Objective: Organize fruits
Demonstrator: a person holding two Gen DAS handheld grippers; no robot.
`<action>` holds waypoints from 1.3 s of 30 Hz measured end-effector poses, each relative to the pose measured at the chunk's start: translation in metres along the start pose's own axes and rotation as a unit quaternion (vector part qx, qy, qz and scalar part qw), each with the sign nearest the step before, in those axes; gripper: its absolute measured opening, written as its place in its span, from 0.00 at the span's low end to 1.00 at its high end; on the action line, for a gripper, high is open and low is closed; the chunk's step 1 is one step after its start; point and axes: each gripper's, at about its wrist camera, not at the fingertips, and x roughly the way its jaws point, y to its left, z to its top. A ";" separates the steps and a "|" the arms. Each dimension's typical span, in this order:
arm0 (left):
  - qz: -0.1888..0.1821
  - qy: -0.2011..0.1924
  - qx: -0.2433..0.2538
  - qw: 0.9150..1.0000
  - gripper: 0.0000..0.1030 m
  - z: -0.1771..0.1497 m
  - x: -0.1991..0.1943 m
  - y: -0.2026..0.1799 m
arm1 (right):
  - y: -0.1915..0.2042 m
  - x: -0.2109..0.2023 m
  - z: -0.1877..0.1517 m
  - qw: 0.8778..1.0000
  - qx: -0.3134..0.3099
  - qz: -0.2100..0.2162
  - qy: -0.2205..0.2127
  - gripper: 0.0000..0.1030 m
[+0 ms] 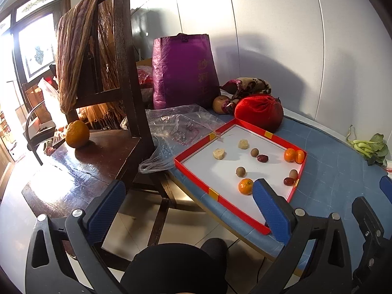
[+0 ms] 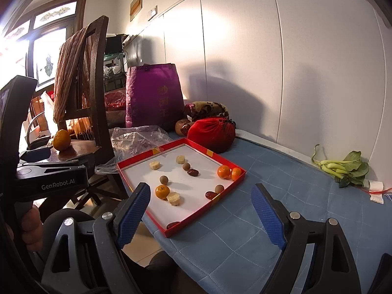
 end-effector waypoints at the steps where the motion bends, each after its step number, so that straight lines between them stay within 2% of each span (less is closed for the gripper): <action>1: -0.001 -0.002 0.001 1.000 1.00 0.000 -0.001 -0.001 | -0.002 -0.003 0.000 1.000 0.001 -0.002 -0.003 0.83; 7: 0.003 -0.013 -0.003 1.000 1.00 0.002 -0.009 0.008 | -0.006 -0.010 0.005 1.000 0.009 -0.001 -0.012 0.83; 15: 0.017 -0.027 -0.017 0.999 1.00 0.002 -0.013 0.027 | 0.011 -0.011 0.004 1.000 -0.007 0.005 -0.013 0.83; 20: 0.019 -0.033 -0.009 0.999 1.00 0.001 -0.014 0.022 | 0.019 -0.017 0.005 0.999 -0.022 0.005 -0.024 0.83; 29: 0.003 -0.036 0.014 0.999 1.00 0.002 -0.020 0.004 | 0.008 -0.019 0.006 1.000 -0.017 0.001 -0.026 0.83; 39: -0.004 -0.029 0.007 1.000 1.00 0.004 -0.020 0.007 | 0.011 -0.020 0.005 0.999 -0.019 0.004 -0.027 0.83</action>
